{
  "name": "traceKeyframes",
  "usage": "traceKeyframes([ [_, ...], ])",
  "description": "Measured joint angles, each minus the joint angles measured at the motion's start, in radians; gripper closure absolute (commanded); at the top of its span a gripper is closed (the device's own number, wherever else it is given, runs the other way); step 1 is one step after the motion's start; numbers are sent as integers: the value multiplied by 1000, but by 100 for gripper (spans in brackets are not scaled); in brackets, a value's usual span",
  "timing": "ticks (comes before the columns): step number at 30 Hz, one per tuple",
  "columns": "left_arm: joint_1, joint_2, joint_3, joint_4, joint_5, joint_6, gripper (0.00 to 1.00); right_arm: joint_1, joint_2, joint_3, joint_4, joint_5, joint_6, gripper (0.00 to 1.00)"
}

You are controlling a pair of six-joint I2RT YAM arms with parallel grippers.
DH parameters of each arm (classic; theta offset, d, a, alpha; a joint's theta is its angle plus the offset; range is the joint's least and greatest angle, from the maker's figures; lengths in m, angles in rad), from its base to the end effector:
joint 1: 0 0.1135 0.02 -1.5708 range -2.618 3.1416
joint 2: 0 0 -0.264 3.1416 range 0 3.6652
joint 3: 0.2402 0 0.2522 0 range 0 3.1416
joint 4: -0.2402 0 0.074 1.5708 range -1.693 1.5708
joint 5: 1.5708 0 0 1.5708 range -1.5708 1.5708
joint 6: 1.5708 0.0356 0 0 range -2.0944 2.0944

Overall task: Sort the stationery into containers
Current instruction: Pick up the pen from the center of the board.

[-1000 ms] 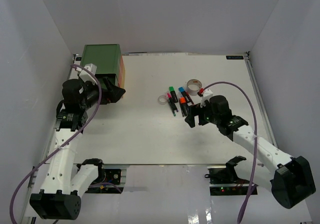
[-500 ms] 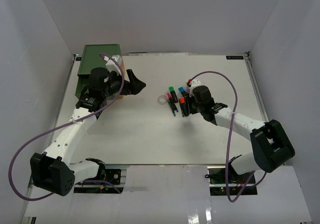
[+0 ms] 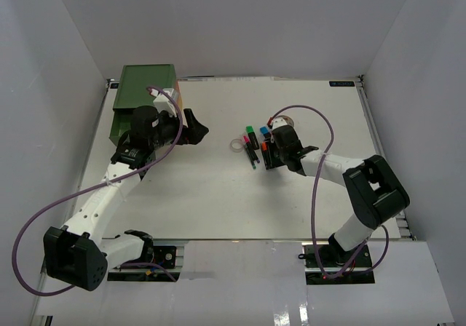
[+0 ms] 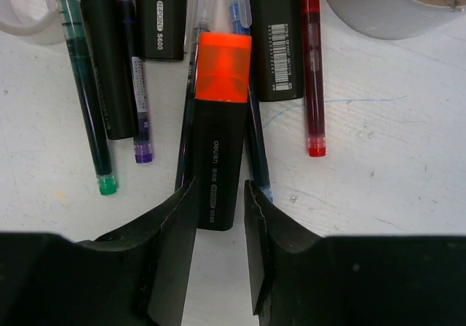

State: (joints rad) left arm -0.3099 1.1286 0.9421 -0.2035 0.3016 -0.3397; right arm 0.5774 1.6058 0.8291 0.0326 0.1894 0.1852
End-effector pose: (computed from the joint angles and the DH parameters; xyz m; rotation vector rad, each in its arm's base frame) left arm 0.2432 -0.0890 0.3246 0.1740 2.0050 -0.7165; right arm 0.2770 0.1724 0.1746 -0.3546 2.2773 0.1728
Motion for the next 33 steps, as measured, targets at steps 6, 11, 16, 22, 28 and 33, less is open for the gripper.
traceKeyframes([
  [6,0,0,-1,0,-10,16,2,1,33,7,2,7,9,62],
  [11,0,0,-1,-2,-10,18,2,1,60,7,4,7,18,59],
  [16,0,1,-1,-2,-10,18,2,1,65,7,19,11,19,64],
  [22,0,1,-1,-2,3,7,2,1,53,4,23,11,13,81],
  [28,-3,1,1,-2,48,-55,2,23,-80,-22,23,10,-22,85],
  [33,-62,2,14,3,57,-127,3,86,-261,-26,47,-37,-64,85],
])
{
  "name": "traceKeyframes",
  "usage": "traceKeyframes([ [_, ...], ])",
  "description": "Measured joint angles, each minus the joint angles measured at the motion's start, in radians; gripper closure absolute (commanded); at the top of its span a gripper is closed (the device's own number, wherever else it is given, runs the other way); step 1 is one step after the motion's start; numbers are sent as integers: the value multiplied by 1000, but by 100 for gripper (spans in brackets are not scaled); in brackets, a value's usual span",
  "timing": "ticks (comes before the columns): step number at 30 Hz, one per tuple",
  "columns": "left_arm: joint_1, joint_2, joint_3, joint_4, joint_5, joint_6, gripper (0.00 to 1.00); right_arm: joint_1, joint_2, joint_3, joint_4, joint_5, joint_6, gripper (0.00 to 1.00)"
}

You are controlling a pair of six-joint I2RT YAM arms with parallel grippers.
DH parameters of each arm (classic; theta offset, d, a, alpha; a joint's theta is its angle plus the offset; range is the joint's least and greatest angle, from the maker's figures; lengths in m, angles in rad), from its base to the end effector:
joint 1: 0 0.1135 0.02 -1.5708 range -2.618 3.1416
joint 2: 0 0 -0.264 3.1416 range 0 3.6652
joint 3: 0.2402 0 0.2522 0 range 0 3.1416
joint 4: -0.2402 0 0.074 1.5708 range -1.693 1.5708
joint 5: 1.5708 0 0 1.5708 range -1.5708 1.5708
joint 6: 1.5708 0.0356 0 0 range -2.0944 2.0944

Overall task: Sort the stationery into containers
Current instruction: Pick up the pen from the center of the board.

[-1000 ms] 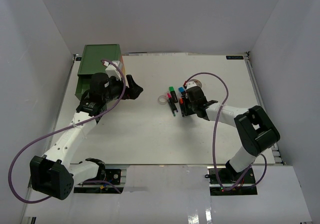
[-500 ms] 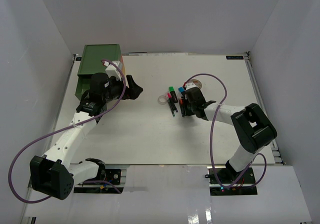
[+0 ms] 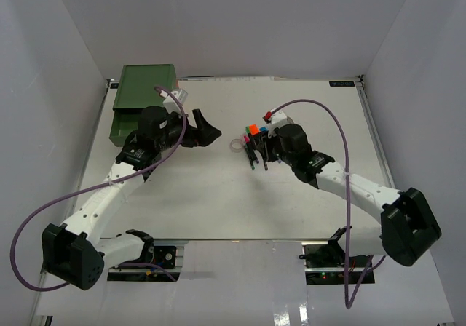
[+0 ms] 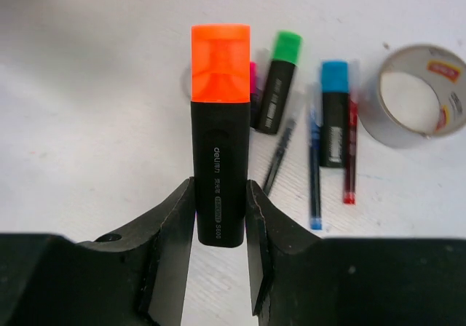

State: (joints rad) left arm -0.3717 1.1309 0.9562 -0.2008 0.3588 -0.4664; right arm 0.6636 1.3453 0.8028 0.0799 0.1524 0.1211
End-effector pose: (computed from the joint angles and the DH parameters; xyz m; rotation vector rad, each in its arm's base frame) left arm 0.2369 -0.1058 0.3295 0.1531 2.0245 -0.8919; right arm 0.2392 0.1802 0.2470 -0.4542 1.9933 0.3391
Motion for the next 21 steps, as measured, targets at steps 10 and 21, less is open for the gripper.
traceKeyframes([
  [10,-196,95,58,60,-56,-112,10,107,-210,-23,55,-166,-73,83],
  [21,-287,181,98,98,-121,-185,39,116,-262,-87,79,-246,-80,82],
])
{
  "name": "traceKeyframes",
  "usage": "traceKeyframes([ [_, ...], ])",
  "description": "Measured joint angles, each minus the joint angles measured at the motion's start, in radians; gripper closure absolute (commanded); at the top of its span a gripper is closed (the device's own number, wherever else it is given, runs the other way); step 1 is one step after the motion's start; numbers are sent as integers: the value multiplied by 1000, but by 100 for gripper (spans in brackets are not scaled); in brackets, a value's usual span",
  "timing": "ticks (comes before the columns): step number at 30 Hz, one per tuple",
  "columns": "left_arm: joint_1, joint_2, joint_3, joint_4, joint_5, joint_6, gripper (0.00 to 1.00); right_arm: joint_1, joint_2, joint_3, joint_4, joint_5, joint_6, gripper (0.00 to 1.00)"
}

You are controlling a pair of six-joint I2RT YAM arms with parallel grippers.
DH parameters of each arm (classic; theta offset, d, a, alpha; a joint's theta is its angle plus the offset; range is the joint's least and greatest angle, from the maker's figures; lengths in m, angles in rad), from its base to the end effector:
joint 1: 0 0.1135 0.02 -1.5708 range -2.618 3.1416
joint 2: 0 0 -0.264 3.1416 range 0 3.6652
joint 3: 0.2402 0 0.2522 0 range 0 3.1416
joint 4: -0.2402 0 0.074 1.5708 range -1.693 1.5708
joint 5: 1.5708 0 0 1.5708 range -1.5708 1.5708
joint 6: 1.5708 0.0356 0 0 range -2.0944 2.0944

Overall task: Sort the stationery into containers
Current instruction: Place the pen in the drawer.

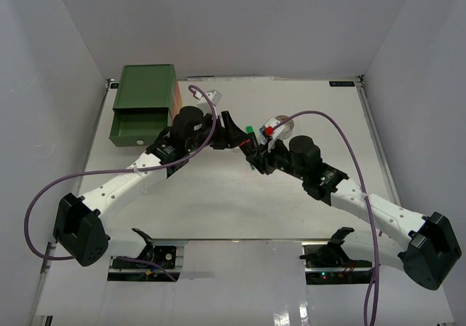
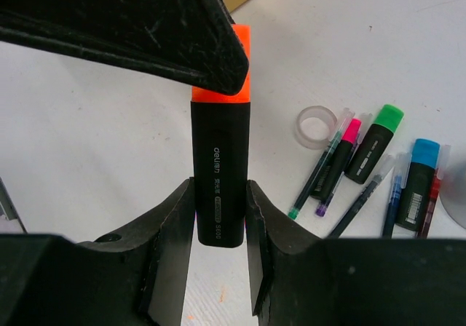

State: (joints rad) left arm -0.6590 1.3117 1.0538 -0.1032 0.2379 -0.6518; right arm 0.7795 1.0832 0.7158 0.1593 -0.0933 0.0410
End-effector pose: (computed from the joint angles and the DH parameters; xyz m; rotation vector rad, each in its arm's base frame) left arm 0.2369 -0.1941 0.3259 0.1792 2.0771 -1.0723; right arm 0.1780 0.1806 0.2921 -0.7238 1.6788 0.6691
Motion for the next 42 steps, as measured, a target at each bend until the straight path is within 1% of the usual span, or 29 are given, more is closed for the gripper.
traceKeyframes([
  [2,-6,3,0,7,-3,-6,45,0,-4,-9,4,-7,1,82],
  [3,-9,5,0,9,-6,-11,51,0,-5,-12,6,-8,1,82],
  [5,-11,6,0,9,-14,-20,57,0,-5,-17,14,-11,4,82],
  [6,-11,7,0,9,-17,-22,63,0,-5,-20,21,-13,5,82],
  [9,-11,7,0,9,-21,-30,71,0,-7,-27,32,-15,7,82],
  [10,-11,7,0,10,-21,-31,77,0,-8,-27,32,-15,8,82],
  [12,-12,6,0,12,-21,-32,84,0,-8,-28,35,-15,11,82],
  [13,-11,6,0,14,-21,-34,93,0,-9,-31,39,-15,13,82],
  [15,-12,6,-1,13,-21,-34,100,0,-10,-38,50,-15,16,73],
  [16,-12,6,-2,13,-21,-34,100,0,-11,-40,53,-15,18,67],
  [17,-12,6,-4,14,-21,-34,100,0,-11,-40,53,-15,19,54],
  [19,-12,5,-12,22,-22,-36,100,0,-11,-41,53,-16,26,42],
  [20,-13,3,-15,22,-23,-36,100,0,-11,-41,54,-17,27,31],
  [22,-16,-2,-21,22,-35,-35,100,0,-15,-42,53,-18,32,21],
  [23,-18,-6,-24,22,-45,-33,100,0,-20,-43,53,-18,32,10],
  [25,-18,-21,-29,20,-75,-26,100,0,-33,-47,52,-15,31,2],
  [26,-18,-30,-30,20,-93,-20,100,0,-44,-51,53,-14,31,7],
  [27,-18,-43,-30,18,-113,-14,100,0,-56,-57,51,-12,30,10],
  [30,-12,-101,-30,5,-203,13,100,0,-98,-74,43,-1,34,10],
  [33,29,-180,-30,-4,-281,29,100,0,-140,-85,21,24,34,10],
  [35,93,-234,-30,-8,-315,31,100,0,-167,-100,16,39,35,10],
  [38,224,-304,-31,-18,-364,24,100,0,-196,-132,13,54,39,10],
  [42,375,-356,-34,-44,-410,19,100,0,-207,-172,3,61,55,10],
])
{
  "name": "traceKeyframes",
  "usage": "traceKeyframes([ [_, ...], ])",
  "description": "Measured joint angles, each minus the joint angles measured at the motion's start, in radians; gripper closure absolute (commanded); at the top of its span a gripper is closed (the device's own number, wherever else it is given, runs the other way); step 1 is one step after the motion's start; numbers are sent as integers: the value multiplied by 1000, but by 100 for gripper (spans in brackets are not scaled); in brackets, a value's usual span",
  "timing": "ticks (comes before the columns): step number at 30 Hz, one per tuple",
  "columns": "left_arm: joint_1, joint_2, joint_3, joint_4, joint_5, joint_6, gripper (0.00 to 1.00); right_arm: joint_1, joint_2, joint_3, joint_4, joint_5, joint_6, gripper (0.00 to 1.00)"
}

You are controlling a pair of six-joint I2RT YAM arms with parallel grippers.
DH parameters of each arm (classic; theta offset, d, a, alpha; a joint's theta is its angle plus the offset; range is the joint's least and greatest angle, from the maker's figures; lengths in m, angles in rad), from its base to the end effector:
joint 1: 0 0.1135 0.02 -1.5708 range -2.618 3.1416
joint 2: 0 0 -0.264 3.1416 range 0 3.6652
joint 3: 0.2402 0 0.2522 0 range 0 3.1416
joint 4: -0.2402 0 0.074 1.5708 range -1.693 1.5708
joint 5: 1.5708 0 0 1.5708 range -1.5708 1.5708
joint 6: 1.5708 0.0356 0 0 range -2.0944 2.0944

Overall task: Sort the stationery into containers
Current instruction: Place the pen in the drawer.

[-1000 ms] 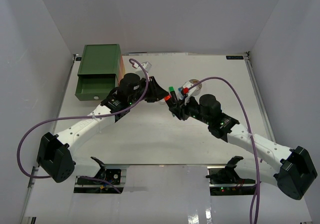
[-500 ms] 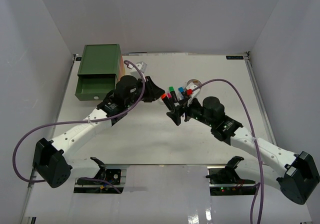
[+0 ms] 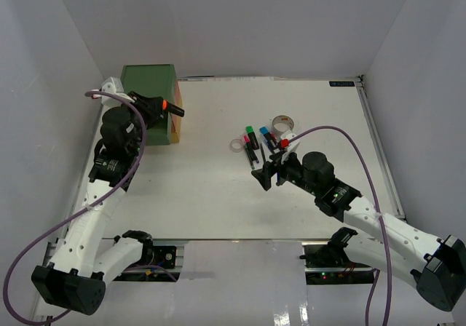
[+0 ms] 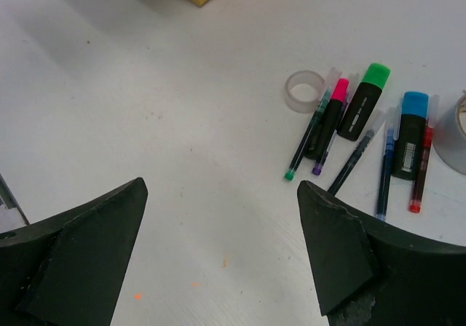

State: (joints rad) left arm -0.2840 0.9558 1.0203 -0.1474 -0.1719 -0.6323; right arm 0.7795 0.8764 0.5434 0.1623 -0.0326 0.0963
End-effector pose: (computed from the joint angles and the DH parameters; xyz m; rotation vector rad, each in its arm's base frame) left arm 0.2100 -0.0549 0.3958 -0.4215 1.6284 -0.5530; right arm 0.1487 0.1486 0.2744 -0.6224 1.6773 0.6654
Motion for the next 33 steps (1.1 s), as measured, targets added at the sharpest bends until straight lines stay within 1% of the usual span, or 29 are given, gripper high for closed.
traceKeyframes([
  [6,206,-13,0,-51,17,1,100,0,-17,-45,-11,0,10,10],
  [8,262,-7,-2,-62,29,2,98,0,-25,-53,-13,0,13,10],
  [12,336,38,-3,-62,84,6,93,0,-34,-58,-11,0,15,10],
  [18,431,165,-16,-64,222,6,86,0,-35,-71,-10,3,17,10],
  [21,456,213,-16,-68,268,10,79,0,-35,-72,-10,4,17,10],
  [22,460,221,-16,-69,280,12,72,0,-34,-75,-9,5,17,10],
  [24,466,234,-16,-70,301,17,65,0,-31,-80,-9,7,17,10],
  [25,468,237,-16,-70,309,20,57,0,-27,-82,-9,8,16,10],
  [28,473,246,-16,-76,319,33,45,0,-8,-82,-10,28,16,10],
  [29,475,247,-16,-82,319,37,39,0,2,-82,-11,35,16,10],
  [30,477,247,-14,-89,318,42,36,0,16,-81,-11,46,16,10],
  [31,479,248,-12,-96,317,47,30,0,31,-80,-14,60,16,10],
  [33,480,248,-1,-109,312,54,24,0,61,-71,-27,80,16,10],
])
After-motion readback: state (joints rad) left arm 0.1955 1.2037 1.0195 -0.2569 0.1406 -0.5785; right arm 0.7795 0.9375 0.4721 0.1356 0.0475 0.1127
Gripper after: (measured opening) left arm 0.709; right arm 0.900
